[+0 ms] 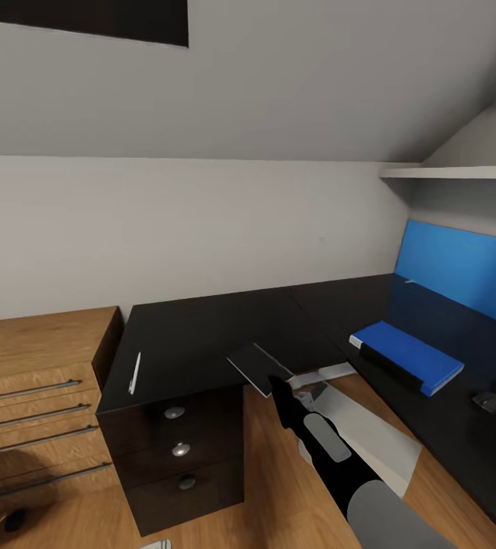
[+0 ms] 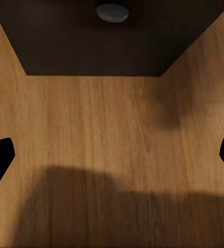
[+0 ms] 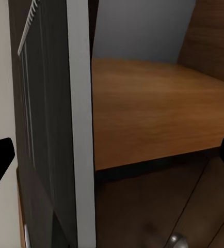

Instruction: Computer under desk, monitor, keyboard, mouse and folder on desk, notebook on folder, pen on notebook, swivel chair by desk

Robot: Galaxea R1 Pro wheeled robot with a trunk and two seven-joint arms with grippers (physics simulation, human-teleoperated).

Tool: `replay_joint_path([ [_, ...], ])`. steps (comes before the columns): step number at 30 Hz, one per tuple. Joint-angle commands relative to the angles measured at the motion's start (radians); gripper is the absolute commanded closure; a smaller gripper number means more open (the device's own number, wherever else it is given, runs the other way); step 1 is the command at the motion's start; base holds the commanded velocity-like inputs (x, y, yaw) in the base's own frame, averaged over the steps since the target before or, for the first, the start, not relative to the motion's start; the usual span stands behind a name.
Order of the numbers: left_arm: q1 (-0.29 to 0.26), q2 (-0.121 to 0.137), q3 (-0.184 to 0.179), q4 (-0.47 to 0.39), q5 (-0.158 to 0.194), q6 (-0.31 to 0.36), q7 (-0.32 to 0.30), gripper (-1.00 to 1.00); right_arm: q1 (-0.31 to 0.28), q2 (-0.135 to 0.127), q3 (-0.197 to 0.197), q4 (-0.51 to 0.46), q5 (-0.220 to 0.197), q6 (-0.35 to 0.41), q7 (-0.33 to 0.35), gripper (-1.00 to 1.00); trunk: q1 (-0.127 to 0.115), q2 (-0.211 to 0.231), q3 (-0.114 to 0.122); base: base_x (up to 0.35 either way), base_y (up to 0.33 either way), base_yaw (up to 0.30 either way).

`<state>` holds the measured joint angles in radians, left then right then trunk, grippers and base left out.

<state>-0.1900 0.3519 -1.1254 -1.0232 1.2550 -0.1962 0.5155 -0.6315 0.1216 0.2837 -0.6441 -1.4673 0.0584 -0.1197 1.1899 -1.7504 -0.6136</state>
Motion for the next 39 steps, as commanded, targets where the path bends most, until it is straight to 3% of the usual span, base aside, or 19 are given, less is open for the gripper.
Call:
replay_joint_path([
  [1,-0.002,0.001,-0.005,-0.002,0.009,-0.008,0.004,-1.00,-0.001,0.000,0.002,-0.002,-0.004,0.001,-0.006,-1.00,0.000,-0.001,-0.001,0.008,0.017,0.000],
  [23,-0.002,-0.003,-0.009,0.007,0.009,-0.007,0.003,-1.00,-0.001,0.000,0.005,0.001,-0.004,0.000,-0.006,-1.00,0.000,-0.001,-0.001,0.001,0.037,0.000],
  [32,-0.002,-0.046,-0.008,0.065,0.007,-0.008,0.001,-1.00,-0.001,0.000,0.005,0.001,-0.004,0.000,-0.006,-1.00,0.000,-0.001,-0.001,0.000,0.017,0.000],
  [39,-0.002,-0.061,-0.007,0.082,0.005,-0.008,-0.001,-1.00,-0.001,0.000,0.005,0.001,-0.004,0.000,-0.005,-1.00,0.000,-0.001,-0.001,0.000,0.002,0.000],
])
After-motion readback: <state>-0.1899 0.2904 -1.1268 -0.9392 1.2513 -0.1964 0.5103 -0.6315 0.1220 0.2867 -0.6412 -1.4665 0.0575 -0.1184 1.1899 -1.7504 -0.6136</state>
